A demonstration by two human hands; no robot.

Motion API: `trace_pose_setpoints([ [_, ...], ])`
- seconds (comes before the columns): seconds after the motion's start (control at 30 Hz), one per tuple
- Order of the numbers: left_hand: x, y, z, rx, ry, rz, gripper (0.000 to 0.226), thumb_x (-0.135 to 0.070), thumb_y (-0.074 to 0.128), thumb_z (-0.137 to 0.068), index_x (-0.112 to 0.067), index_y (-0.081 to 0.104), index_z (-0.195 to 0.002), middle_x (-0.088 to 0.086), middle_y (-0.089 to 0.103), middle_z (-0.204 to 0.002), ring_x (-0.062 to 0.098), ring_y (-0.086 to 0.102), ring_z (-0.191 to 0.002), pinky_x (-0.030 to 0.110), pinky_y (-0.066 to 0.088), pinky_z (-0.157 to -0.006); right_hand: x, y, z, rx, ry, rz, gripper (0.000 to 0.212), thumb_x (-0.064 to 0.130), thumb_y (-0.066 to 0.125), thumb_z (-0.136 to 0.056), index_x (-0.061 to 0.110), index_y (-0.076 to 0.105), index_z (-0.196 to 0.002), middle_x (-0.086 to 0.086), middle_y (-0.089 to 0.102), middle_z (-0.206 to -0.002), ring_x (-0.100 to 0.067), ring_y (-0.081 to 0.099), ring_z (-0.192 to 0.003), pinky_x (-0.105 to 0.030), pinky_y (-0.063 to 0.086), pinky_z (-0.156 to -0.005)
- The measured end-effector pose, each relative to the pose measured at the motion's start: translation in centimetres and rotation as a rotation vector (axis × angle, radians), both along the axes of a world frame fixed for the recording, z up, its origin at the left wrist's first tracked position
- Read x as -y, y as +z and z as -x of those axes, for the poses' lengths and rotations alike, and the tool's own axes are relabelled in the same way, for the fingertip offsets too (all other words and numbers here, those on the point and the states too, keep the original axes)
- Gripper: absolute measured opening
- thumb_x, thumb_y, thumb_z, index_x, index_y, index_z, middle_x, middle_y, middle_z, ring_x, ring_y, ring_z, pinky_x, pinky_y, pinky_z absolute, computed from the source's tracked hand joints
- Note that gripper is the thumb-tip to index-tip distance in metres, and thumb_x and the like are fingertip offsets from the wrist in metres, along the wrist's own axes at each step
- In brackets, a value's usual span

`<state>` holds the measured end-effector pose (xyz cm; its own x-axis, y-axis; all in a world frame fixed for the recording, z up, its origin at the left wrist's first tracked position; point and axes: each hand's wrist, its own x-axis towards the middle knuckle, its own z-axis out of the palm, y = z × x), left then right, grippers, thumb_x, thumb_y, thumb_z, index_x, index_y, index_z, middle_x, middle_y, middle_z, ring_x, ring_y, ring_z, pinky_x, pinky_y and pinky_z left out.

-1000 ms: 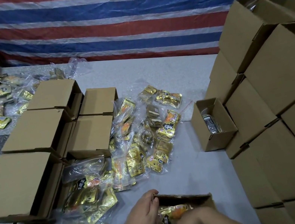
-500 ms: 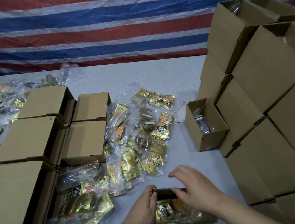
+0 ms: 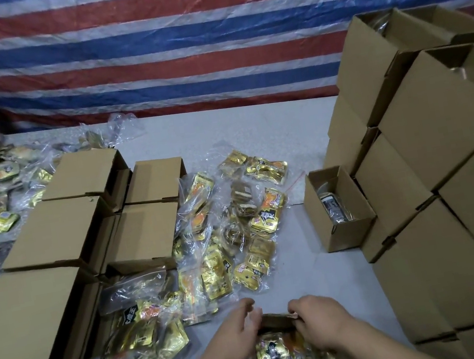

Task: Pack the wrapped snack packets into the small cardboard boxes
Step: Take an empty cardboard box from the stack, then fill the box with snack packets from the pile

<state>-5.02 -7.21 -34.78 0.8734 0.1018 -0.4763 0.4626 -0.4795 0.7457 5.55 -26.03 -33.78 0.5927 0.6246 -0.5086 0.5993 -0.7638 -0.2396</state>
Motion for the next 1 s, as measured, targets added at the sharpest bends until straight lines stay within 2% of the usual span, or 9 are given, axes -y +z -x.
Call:
trace_pose_setpoints([
  [0.17, -2.4, 0.0, -7.1, 0.072, 0.060, -0.266, 0.045, -0.042, 0.039, -0.103, -0.014, 0.048, -0.138, 0.007, 0.057, -0.135, 0.022, 0.056, -0.118, 0.030, 0.044, -0.093, 0.0, 0.2, -0.2, -0.028, -0.034, -0.024, 0.031, 0.041, 0.047, -0.096, 0.019, 0.058, -0.115, -0.006, 0.063, -0.117, -0.030, 0.059, -0.108, -0.038, 0.048, -0.086],
  [0.33, -1.3, -2.9, -15.0, -0.170, -0.170, -0.573, 0.051, -0.034, 0.048, -0.099, -0.010, 0.040, -0.144, 0.013, 0.056, -0.136, 0.028, 0.057, -0.119, 0.036, 0.047, -0.094, -0.3, 1.9, 0.0, -0.072, -0.082, -0.083, 0.052, 0.067, 0.045, -0.089, 0.018, 0.057, -0.103, -0.006, 0.061, -0.110, -0.029, 0.058, -0.105, -0.036, 0.045, -0.085],
  [0.4, -0.2, -4.3, -16.9, -0.209, -0.303, -0.695, 0.058, -0.037, 0.044, -0.100, -0.004, 0.034, -0.146, 0.016, 0.055, -0.136, 0.030, 0.056, -0.119, 0.037, 0.046, -0.096, -0.4, 2.3, 0.1, -0.067, -0.128, -0.119, 0.054, 0.068, 0.041, -0.089, 0.018, 0.057, -0.102, -0.007, 0.060, -0.113, -0.030, 0.056, -0.108, -0.038, 0.044, -0.089],
  [0.53, 1.1, -6.8, -18.3, -0.248, -0.340, -0.810, 0.071, -0.052, 0.055, -0.089, -0.006, 0.040, -0.142, 0.016, 0.060, -0.127, 0.032, 0.058, -0.116, 0.039, 0.051, -0.093, -0.2, 2.5, -0.3, -0.021, -0.201, -0.147, 0.055, 0.060, 0.039, -0.093, 0.017, 0.057, -0.124, -0.007, 0.057, -0.126, -0.029, 0.052, -0.118, -0.038, 0.040, -0.097],
  [0.6, 1.6, -7.3, -18.4, -0.312, -0.322, -0.867, 0.074, -0.036, 0.061, -0.088, -0.007, 0.028, -0.147, 0.017, 0.059, -0.127, 0.033, 0.057, -0.117, 0.042, 0.053, -0.094, 0.2, 2.4, -0.4, -0.008, -0.206, -0.149, 0.053, 0.058, 0.039, -0.094, 0.017, 0.057, -0.123, -0.007, 0.058, -0.125, -0.029, 0.053, -0.117, -0.038, 0.041, -0.096],
  [0.67, 1.8, -7.3, -18.2, -0.361, -0.303, -0.860, 0.081, -0.021, 0.063, -0.086, -0.005, 0.017, -0.150, 0.020, 0.055, -0.131, 0.034, 0.054, -0.121, 0.047, 0.050, -0.098, 0.7, 2.2, -0.5, 0.006, -0.228, -0.161, 0.049, 0.056, 0.038, -0.095, 0.017, 0.058, -0.116, -0.007, 0.059, -0.120, -0.028, 0.054, -0.112, -0.037, 0.041, -0.093],
  [0.83, 1.3, -6.9, -15.9, -0.354, -0.183, -0.665, 0.100, -0.034, 0.072, -0.077, -0.006, 0.012, -0.152, 0.020, 0.029, -0.151, 0.033, 0.034, -0.138, 0.046, 0.042, -0.109, 0.9, 1.9, -1.8, -0.032, -0.397, -0.217, 0.039, 0.053, 0.041, -0.096, 0.021, 0.060, -0.104, -0.001, 0.062, -0.110, -0.023, 0.058, -0.105, -0.033, 0.042, -0.089],
  [0.9, 1.3, -5.7, -15.6, -0.290, -0.155, -0.585, 0.085, -0.040, 0.070, -0.077, -0.005, 0.031, -0.145, 0.018, 0.040, -0.141, 0.030, 0.044, -0.128, 0.041, 0.045, -0.106, 0.5, 1.9, -2.5, -0.095, -0.520, -0.332, 0.033, 0.048, 0.046, -0.097, 0.020, 0.063, -0.098, 0.002, 0.065, -0.101, -0.018, 0.060, -0.097, -0.032, 0.046, -0.087],
  [1.0, 1.3, -1.7, -15.5, -0.068, -0.075, -0.457, 0.052, -0.049, 0.068, -0.073, -0.014, 0.056, -0.108, 0.007, 0.059, -0.106, 0.020, 0.058, -0.094, 0.031, 0.053, -0.084, -0.7, 2.6, -4.1, -0.262, -0.859, -0.574, 0.023, 0.039, 0.057, -0.098, 0.025, 0.061, -0.081, 0.009, 0.064, -0.082, -0.012, 0.061, -0.087, -0.030, 0.049, -0.081],
])
